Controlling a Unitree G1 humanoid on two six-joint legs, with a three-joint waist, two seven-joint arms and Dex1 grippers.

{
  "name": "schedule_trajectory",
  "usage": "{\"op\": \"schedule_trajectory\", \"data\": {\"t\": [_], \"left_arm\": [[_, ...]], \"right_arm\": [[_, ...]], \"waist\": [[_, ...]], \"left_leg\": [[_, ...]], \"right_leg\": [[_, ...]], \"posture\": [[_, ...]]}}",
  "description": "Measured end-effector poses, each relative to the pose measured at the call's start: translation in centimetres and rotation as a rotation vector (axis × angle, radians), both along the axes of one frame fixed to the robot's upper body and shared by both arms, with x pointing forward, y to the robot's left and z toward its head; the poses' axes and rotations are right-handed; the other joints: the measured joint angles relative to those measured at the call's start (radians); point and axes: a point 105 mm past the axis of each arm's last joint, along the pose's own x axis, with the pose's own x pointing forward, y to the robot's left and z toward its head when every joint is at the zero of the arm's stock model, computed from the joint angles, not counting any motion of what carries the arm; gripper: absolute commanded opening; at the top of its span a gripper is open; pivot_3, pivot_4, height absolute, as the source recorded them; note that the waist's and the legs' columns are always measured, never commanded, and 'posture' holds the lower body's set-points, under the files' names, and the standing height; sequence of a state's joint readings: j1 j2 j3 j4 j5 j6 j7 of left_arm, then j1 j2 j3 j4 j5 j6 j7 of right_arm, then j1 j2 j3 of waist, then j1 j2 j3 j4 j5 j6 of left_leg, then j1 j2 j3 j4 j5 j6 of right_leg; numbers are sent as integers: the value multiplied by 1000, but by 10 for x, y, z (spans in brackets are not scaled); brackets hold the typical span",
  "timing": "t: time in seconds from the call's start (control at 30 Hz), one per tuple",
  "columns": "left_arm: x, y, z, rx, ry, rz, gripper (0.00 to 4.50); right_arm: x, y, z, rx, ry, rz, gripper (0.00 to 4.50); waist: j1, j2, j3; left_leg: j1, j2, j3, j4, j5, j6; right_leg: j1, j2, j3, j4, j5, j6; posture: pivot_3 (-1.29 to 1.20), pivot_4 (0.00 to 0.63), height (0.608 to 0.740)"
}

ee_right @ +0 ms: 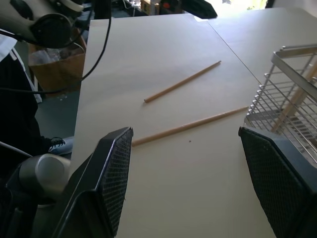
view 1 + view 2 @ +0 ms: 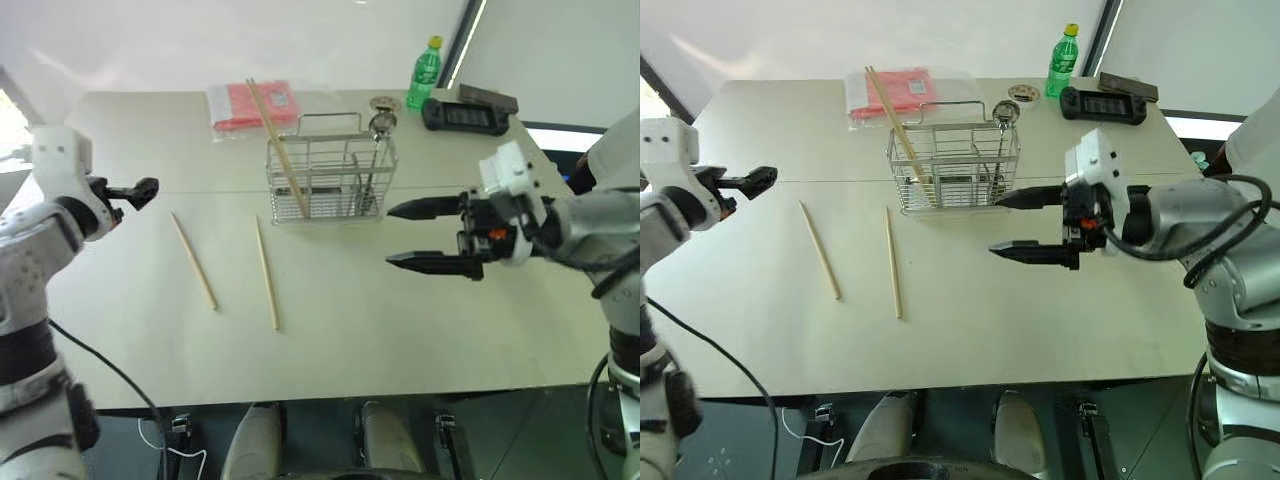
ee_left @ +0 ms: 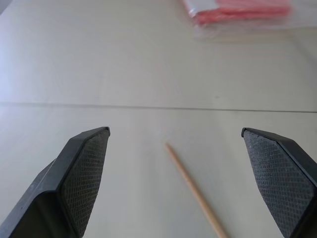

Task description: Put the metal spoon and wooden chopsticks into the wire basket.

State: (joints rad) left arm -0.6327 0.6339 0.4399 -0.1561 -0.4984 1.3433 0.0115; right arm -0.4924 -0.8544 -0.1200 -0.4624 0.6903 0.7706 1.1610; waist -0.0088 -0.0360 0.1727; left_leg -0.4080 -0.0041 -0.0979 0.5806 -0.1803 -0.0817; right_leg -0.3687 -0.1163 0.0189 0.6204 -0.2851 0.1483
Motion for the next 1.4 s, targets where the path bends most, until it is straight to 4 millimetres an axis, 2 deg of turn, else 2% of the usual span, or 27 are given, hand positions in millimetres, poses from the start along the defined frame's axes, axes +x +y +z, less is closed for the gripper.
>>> {"op": "schedule_trajectory", "data": {"t": [0.13,0.27,0.37,0.47,0.7,0.87,0.97,1.17,1.2,1.4], "left_arm": [[14,-17,-17,-56,104,33,4500],[26,-23,-39,-103,217,80,4500],[32,-21,-60,-137,304,131,4500],[37,-14,-72,-173,353,199,4500],[59,-16,-71,-224,353,245,4500],[67,-19,-71,-236,382,258,4500],[68,-18,-73,-225,402,268,3711],[68,-13,-77,-212,416,293,540],[68,-13,-77,-213,414,293,136],[69,-13,-76,-214,417,300,56]], "right_arm": [[1,1,1,6,-11,-14,3522],[4,3,4,35,-16,-38,3522],[5,4,5,49,-15,-51,3522],[4,4,4,53,-17,-60,3522],[3,5,3,71,-17,-81,3522],[5,4,1,83,-9,-112,3522],[7,4,2,98,-15,-133,3588],[9,3,7,133,-24,-160,3588],[10,4,8,144,-26,-161,3588],[11,4,11,164,-28,-173,3588]], "waist": [[-2,0,0],[-5,0,0],[-4,0,0],[-3,-1,0],[3,-1,0],[3,0,-1],[2,2,-1],[16,3,-2],[20,3,-2],[22,3,-2]], "left_leg": [[0,0,0,0,0,0],[0,0,0,-1,0,0],[0,0,0,-1,0,0],[0,0,0,-1,0,0],[0,-1,0,-1,0,-1],[0,-1,0,-1,0,-1],[1,-1,0,-1,0,-1],[1,-1,0,-1,0,-1],[1,-1,0,-1,0,-1],[1,-1,0,-1,0,-1]], "right_leg": [[-1,0,0,0,0,0],[-1,0,0,0,0,0],[-2,0,0,0,0,1],[-1,0,0,0,1,1],[0,0,0,-1,1,2],[0,-1,0,-1,1,2],[1,-1,0,-1,1,2],[2,-1,0,-1,1,3],[2,-1,0,-1,1,3],[2,-1,-1,-2,2,3]], "posture": [[0,150,721],[0,150,721],[0,150,721],[0,150,721],[0,150,721],[0,150,721],[0,150,721],[0,150,721],[0,150,721],[0,150,721]]}}
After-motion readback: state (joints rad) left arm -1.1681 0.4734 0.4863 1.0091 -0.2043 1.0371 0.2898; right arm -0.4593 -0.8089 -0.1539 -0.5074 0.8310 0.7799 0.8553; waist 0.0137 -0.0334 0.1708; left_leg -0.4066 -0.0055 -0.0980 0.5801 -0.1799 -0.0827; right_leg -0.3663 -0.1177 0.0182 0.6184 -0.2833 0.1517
